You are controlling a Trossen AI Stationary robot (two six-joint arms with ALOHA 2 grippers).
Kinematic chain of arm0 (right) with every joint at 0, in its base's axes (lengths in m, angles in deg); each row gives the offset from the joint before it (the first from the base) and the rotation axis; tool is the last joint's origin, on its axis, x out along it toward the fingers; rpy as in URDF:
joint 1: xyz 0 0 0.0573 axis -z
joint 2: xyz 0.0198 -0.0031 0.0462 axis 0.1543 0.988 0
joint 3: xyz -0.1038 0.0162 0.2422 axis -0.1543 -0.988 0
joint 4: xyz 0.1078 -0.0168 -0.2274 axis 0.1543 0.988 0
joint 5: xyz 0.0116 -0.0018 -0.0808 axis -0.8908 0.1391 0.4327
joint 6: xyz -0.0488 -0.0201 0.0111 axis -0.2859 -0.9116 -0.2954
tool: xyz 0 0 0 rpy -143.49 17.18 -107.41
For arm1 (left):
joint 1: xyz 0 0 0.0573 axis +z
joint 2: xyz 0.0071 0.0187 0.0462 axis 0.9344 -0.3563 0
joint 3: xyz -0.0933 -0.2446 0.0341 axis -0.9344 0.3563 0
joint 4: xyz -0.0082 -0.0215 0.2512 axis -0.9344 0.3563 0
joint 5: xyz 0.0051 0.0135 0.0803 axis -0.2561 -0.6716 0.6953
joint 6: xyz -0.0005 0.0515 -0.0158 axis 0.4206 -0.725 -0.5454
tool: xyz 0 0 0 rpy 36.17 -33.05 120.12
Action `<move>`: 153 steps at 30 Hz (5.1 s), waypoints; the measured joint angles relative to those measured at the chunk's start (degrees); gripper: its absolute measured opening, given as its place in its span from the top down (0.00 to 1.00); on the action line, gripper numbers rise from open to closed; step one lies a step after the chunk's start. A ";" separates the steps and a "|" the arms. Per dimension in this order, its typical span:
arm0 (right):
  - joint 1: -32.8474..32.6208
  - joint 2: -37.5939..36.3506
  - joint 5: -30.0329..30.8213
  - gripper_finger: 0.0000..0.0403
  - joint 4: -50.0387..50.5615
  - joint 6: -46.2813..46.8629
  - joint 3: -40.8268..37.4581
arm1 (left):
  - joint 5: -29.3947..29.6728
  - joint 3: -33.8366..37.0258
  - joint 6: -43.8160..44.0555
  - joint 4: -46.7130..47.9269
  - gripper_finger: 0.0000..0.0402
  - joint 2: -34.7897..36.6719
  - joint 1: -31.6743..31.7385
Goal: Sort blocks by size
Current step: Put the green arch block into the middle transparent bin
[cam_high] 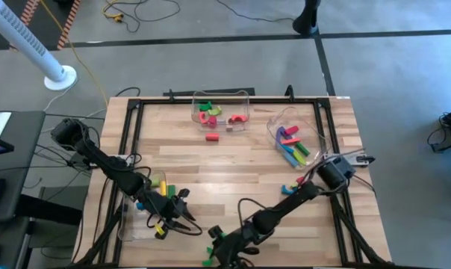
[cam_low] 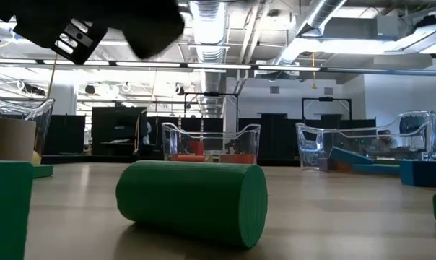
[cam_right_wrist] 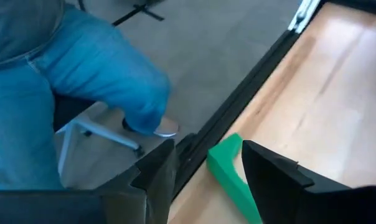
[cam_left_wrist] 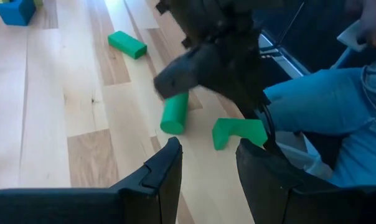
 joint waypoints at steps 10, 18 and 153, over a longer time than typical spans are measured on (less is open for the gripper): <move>2.64 1.51 -0.83 0.48 3.12 -1.28 1.70 | -0.07 0.00 0.40 0.98 0.64 0.00 0.00; 3.45 1.50 -4.09 0.48 6.03 -2.63 1.68 | 0.25 0.00 -0.75 2.30 0.64 0.00 0.00; -5.40 -13.37 17.66 0.42 42.93 21.72 1.37 | -8.95 -16.48 -20.54 -2.86 0.66 -32.85 4.50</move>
